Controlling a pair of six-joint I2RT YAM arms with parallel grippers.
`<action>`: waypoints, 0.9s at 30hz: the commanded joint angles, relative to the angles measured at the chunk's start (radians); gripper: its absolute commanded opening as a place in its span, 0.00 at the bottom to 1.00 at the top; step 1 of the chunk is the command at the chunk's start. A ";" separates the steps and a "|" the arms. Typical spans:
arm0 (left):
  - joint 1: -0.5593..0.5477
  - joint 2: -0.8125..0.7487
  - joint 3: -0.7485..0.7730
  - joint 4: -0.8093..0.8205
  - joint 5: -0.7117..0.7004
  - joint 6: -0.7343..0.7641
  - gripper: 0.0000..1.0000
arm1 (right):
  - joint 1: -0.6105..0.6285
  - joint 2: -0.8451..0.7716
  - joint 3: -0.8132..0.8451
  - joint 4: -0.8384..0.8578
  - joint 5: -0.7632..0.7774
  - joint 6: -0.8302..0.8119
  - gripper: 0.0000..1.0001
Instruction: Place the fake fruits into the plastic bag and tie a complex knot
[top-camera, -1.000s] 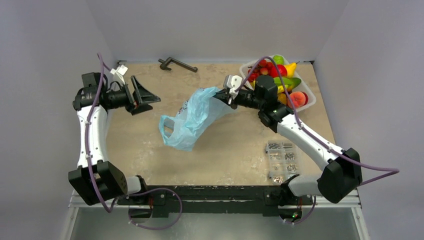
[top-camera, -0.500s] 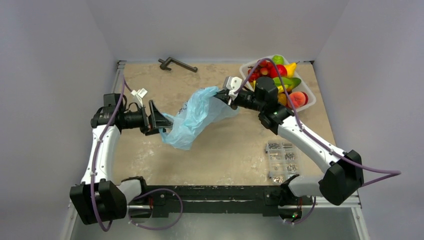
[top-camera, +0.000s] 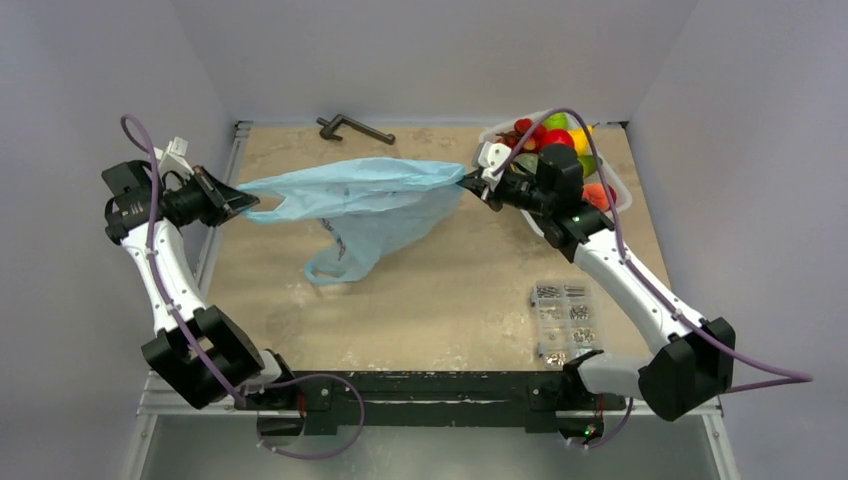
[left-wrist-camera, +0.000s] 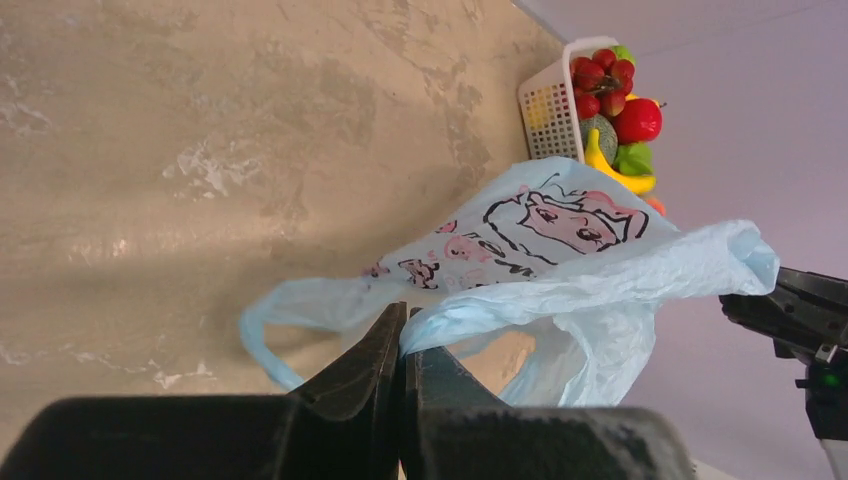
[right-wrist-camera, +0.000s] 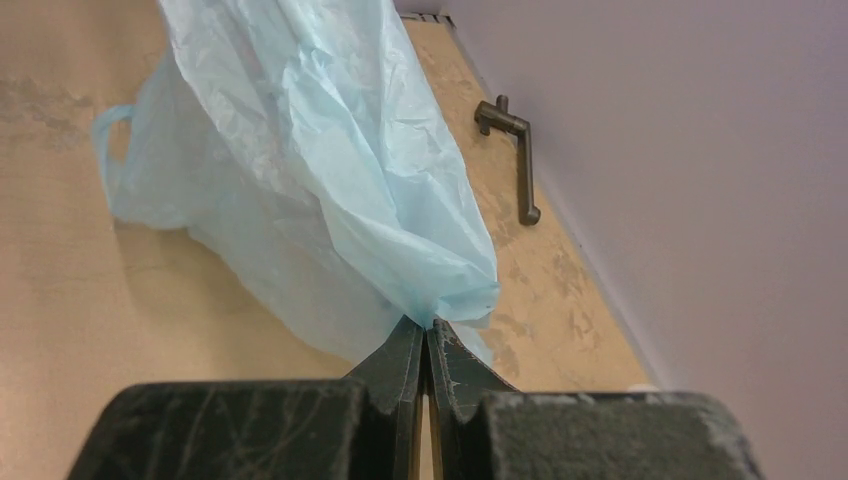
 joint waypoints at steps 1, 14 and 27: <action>-0.050 0.070 0.123 0.105 -0.051 -0.044 0.00 | -0.008 0.078 0.126 0.022 -0.002 0.014 0.00; -0.248 -0.066 0.199 -0.268 0.006 0.761 0.00 | 0.083 -0.058 -0.084 -0.401 -0.054 -0.406 0.32; -0.299 -0.031 -0.262 -0.381 -0.359 1.354 0.06 | 0.108 0.184 0.341 -0.776 -0.107 -0.234 0.94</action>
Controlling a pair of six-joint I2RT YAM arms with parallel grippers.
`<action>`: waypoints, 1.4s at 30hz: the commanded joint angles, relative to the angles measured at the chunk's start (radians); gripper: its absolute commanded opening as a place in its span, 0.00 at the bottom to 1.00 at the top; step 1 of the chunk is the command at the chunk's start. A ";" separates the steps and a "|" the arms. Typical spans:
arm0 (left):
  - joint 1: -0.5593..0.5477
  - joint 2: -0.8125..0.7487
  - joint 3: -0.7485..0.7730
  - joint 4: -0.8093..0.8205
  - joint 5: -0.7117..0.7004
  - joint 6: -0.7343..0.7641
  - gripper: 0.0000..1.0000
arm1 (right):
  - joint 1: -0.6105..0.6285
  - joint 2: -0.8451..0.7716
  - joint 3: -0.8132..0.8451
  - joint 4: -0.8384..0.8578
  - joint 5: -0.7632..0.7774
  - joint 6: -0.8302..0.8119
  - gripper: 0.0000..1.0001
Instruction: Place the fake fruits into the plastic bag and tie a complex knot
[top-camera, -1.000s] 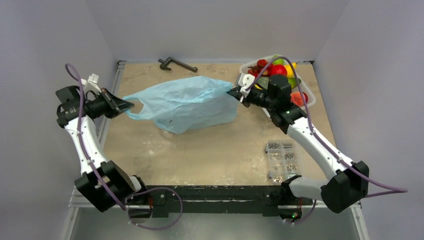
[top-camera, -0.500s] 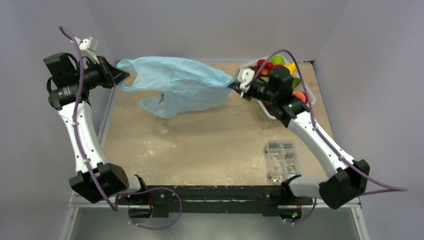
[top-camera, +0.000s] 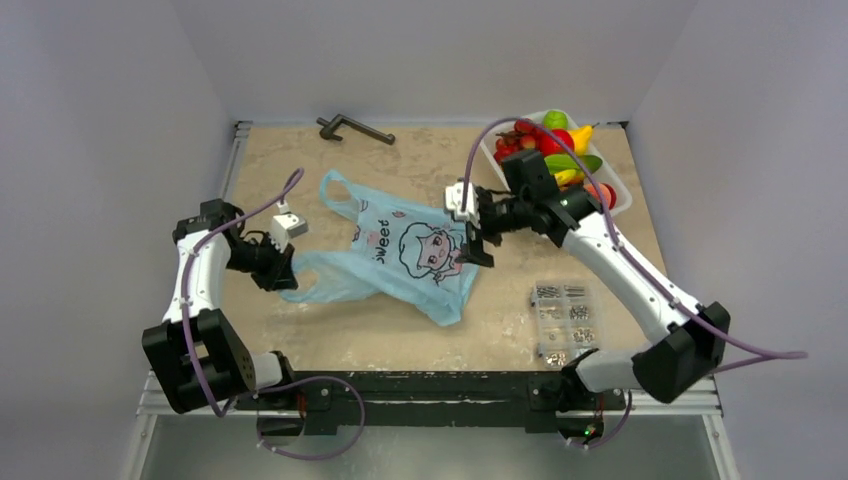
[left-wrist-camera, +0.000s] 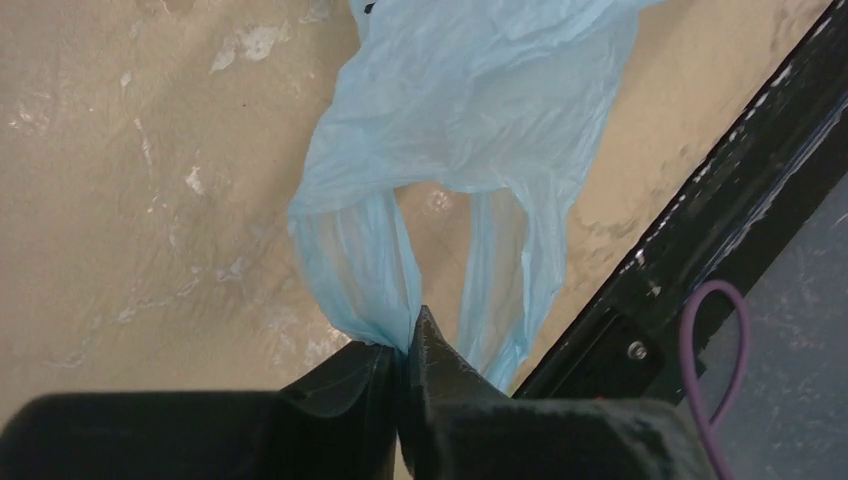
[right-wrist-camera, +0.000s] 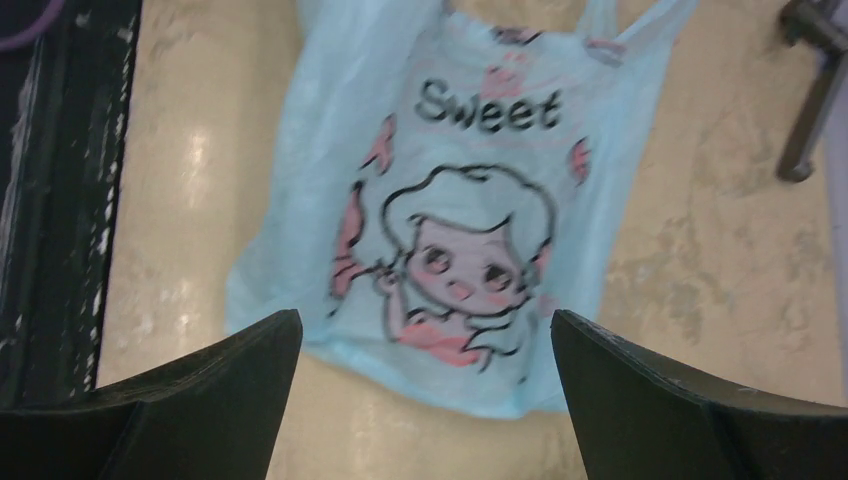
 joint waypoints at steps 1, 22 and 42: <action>-0.003 -0.021 -0.002 0.011 -0.078 0.171 0.12 | 0.002 0.200 0.251 -0.004 -0.066 0.211 0.89; -0.150 0.304 0.211 0.527 0.149 -1.049 0.93 | 0.263 0.534 -0.052 0.320 0.459 0.208 0.90; -0.377 0.598 0.363 0.692 0.124 -1.148 0.00 | 0.067 0.380 0.121 0.370 0.052 0.620 0.98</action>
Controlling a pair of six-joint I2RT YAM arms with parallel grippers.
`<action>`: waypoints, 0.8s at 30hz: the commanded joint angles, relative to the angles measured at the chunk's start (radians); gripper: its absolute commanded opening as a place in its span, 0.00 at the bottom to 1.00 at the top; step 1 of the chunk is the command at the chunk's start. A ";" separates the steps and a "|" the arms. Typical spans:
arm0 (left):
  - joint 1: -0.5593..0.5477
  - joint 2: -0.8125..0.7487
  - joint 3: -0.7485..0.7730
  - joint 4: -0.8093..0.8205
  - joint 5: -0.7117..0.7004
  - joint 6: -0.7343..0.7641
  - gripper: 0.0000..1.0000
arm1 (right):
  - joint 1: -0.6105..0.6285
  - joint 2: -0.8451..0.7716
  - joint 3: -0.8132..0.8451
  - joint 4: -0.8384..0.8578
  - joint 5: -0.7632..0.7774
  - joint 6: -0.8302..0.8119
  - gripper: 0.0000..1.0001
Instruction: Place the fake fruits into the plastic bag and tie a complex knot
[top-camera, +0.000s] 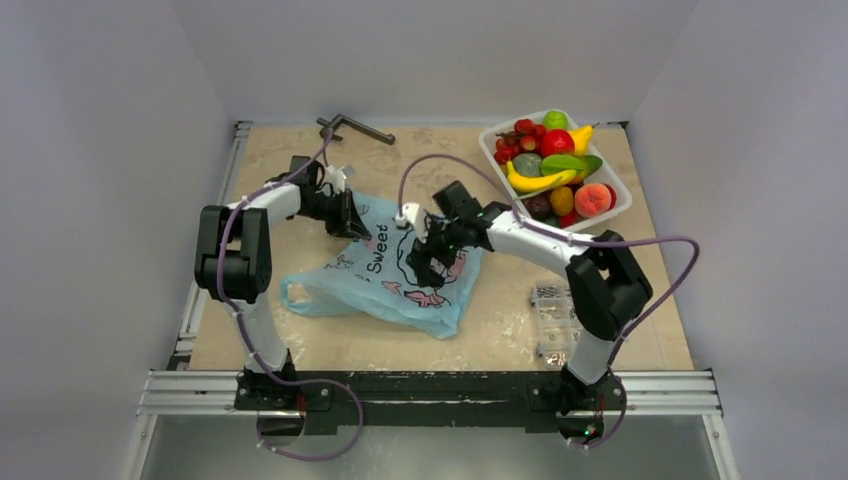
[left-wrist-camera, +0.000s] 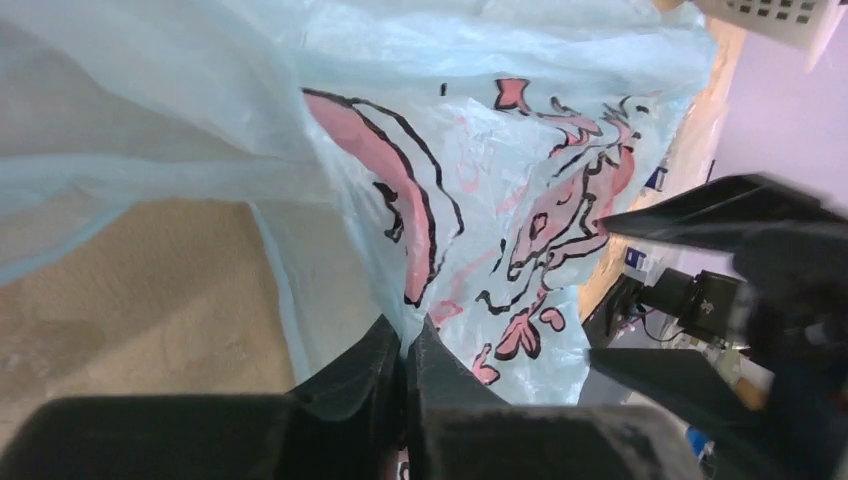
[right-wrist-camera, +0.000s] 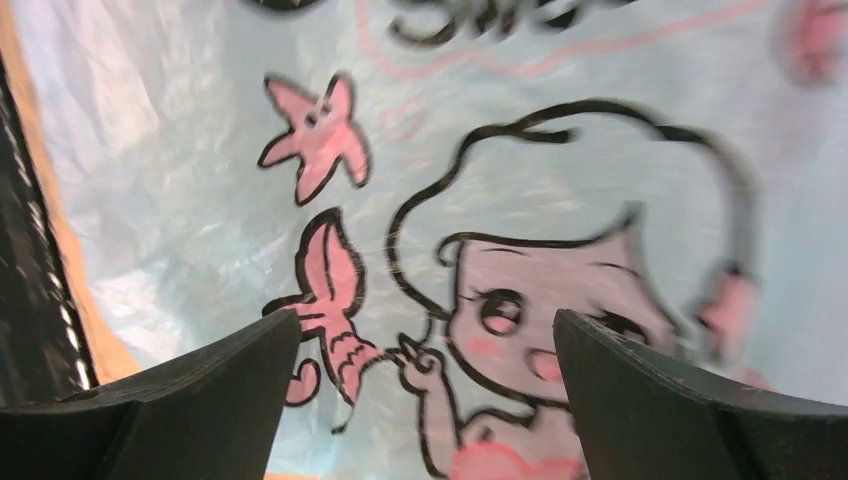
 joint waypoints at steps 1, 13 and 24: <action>0.024 -0.043 0.172 -0.019 0.045 0.077 0.00 | -0.168 -0.139 0.159 0.006 -0.193 0.204 0.98; -0.219 -0.070 1.095 -0.947 -0.221 1.283 0.00 | -0.472 -0.263 0.423 0.012 -0.213 0.513 0.99; -0.529 -0.434 0.306 -0.682 -0.447 1.374 0.10 | -0.474 -0.277 0.293 0.069 -0.292 0.596 0.99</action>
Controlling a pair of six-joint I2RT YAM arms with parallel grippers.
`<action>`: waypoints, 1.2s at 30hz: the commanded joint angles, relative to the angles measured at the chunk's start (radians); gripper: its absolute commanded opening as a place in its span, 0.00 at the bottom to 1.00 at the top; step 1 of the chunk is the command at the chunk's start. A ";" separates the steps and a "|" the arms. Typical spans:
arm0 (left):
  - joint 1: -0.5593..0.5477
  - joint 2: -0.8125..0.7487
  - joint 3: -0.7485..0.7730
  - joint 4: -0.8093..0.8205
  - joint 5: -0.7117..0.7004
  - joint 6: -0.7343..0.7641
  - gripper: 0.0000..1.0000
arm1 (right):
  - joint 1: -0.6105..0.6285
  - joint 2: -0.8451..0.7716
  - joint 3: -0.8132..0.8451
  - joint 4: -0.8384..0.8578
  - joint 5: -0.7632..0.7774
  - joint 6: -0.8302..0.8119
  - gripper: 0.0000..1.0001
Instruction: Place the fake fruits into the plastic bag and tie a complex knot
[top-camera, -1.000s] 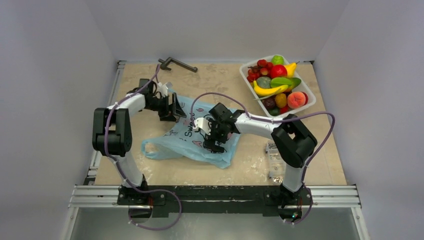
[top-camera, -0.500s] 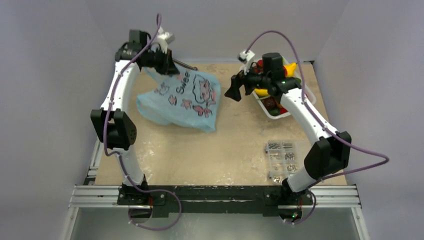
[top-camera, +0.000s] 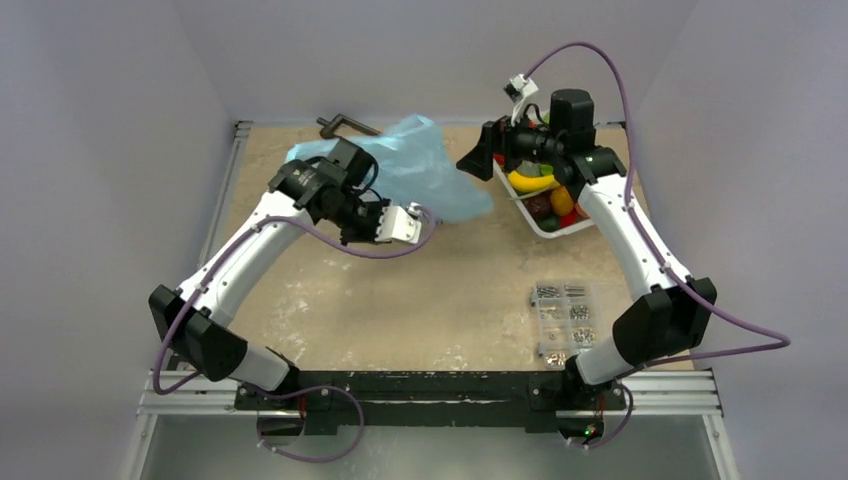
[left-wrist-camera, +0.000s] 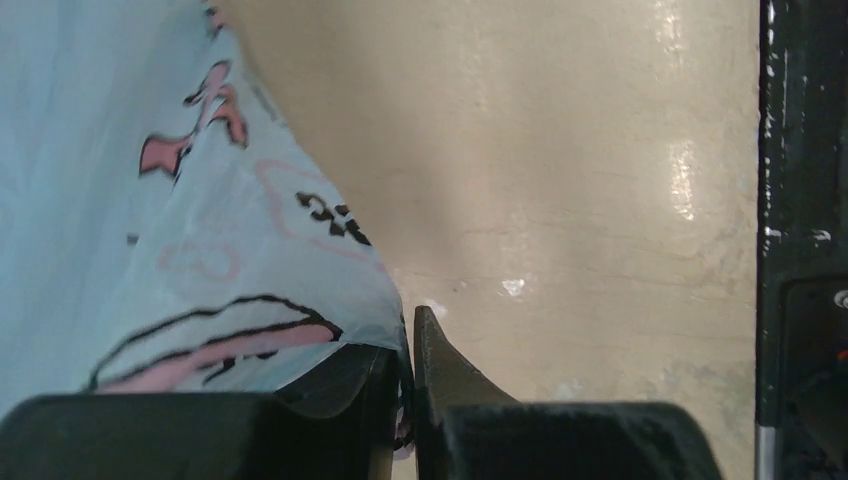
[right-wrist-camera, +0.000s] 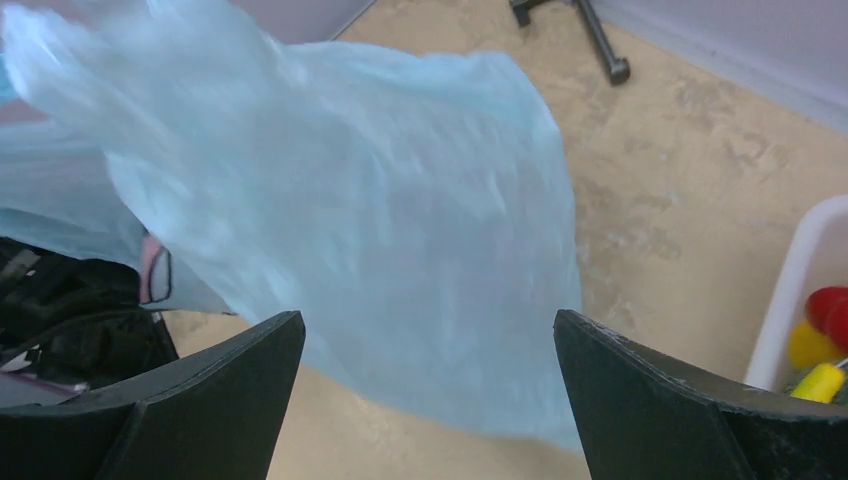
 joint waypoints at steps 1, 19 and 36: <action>-0.055 0.023 -0.094 0.059 -0.062 -0.036 0.10 | 0.002 -0.009 -0.084 0.018 -0.070 0.018 0.99; 0.071 -0.384 -0.375 0.240 0.109 -0.548 1.00 | 0.005 -0.020 -0.139 -0.221 -0.108 -0.357 0.98; -0.038 -0.289 -0.767 1.008 -0.230 -0.346 1.00 | 0.202 -0.153 -0.259 -0.204 0.177 -0.260 0.99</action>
